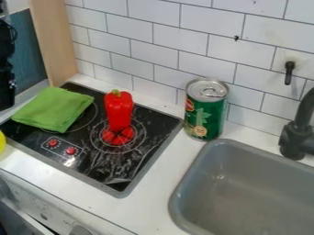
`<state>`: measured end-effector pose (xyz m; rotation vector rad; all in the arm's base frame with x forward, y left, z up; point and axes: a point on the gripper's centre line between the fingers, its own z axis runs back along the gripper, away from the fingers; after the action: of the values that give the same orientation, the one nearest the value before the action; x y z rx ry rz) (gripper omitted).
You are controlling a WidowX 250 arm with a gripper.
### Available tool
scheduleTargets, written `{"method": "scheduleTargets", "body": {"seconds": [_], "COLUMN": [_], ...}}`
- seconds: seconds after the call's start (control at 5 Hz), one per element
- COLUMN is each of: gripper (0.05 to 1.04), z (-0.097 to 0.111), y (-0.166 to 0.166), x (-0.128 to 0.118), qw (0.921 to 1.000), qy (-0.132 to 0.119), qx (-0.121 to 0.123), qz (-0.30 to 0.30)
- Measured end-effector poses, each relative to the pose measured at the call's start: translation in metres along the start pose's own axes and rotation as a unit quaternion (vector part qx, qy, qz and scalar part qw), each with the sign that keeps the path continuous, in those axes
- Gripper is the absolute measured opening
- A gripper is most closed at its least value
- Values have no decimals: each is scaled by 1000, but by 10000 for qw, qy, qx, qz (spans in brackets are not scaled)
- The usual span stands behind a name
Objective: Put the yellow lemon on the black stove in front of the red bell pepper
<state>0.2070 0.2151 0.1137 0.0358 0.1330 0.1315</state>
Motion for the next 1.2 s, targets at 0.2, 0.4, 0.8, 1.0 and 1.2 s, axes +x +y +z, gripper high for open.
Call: {"method": "scheduleTargets", "body": {"seconds": [0.2, 0.4, 0.8, 1.0, 1.2], "gripper": [1003, 1002, 1003, 1003, 1003], "z": [-9, -30, -44, -54, -66], "y": [-2, 1, 15, 14, 9], "x": [-1, -10, -20, -20, -18], "qw": [9999, 9992, 9975, 9966, 9963], "qy": [125, 233, 393, 562, 659], "qx": [-87, 209, 353, 301, 52], "qz": [-11, 250, 471, 518, 541]}}
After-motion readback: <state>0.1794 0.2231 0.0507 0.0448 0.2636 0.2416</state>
